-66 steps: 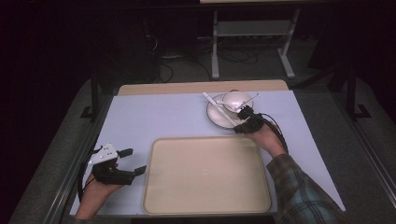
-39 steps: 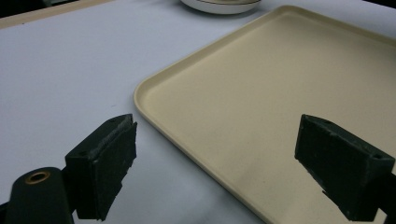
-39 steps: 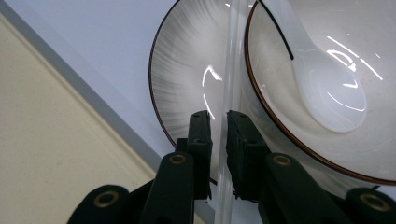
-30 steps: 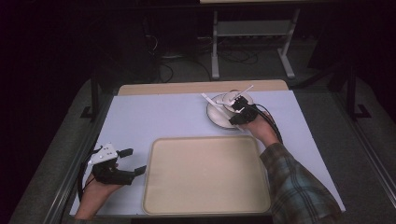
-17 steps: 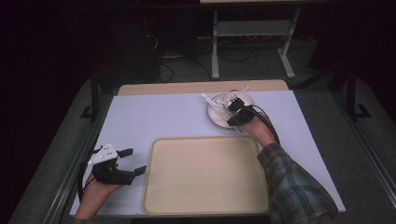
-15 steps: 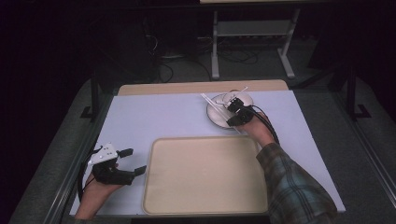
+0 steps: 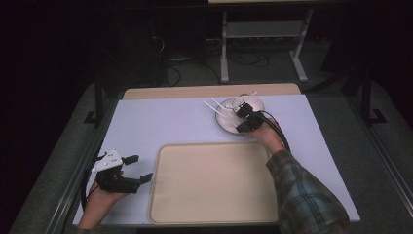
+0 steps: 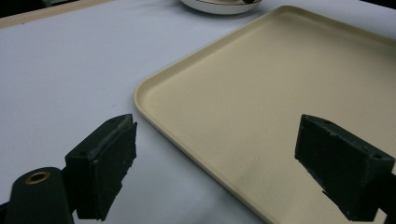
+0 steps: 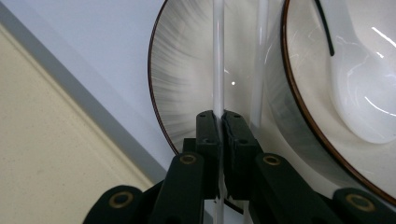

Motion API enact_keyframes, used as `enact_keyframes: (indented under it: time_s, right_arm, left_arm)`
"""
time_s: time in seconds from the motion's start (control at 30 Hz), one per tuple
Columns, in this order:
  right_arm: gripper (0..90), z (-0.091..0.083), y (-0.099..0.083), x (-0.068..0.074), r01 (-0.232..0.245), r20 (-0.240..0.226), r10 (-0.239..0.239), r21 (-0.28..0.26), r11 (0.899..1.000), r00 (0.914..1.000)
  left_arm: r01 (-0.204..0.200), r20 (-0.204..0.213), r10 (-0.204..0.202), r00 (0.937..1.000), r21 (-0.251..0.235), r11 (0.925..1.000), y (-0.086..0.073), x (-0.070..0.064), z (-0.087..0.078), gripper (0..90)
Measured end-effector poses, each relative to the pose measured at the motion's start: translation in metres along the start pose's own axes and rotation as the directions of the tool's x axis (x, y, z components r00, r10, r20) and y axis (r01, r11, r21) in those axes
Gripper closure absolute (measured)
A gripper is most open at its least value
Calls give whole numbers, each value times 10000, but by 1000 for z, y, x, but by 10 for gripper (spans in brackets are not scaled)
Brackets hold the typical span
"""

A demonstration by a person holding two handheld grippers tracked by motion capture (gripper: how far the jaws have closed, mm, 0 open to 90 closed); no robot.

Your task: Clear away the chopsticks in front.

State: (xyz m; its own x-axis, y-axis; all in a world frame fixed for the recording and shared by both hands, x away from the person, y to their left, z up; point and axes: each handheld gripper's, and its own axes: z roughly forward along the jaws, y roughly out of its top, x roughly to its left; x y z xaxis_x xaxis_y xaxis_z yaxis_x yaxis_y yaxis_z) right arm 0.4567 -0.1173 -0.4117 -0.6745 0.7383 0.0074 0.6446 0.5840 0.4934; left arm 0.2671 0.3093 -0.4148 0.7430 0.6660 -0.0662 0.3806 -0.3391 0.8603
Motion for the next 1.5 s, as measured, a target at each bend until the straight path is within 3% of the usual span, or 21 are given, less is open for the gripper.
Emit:
enact_keyframes:
  time_s: [0.37, 0.67, 1.13, 1.5]
  right_arm:
    - [856, -15, -4, 7, 117, -246, -131, -542, 9985, 9996]
    - [856, -33, -17, 21, 395, -558, -452, -985, 9944, 9974]
    - [856, -48, -48, 61, 924, -1294, -1093, -1303, 9872, 9855]
    - [856, -43, -58, 94, 1654, -1650, -1820, -1090, 9802, 9694]
  left_arm:
    - [-2, -3, 2, 10000, 18, 10000, 0, 0, 0, 119]
    - [8, 16, -8, 10000, 30, 10000, 0, -1, 1, 119]
    - [2, -4, -2, 10000, 82, 10000, 0, -1, 2, 119]
    - [-15, -33, 16, 10000, 101, 9999, -1, -1, 2, 119]
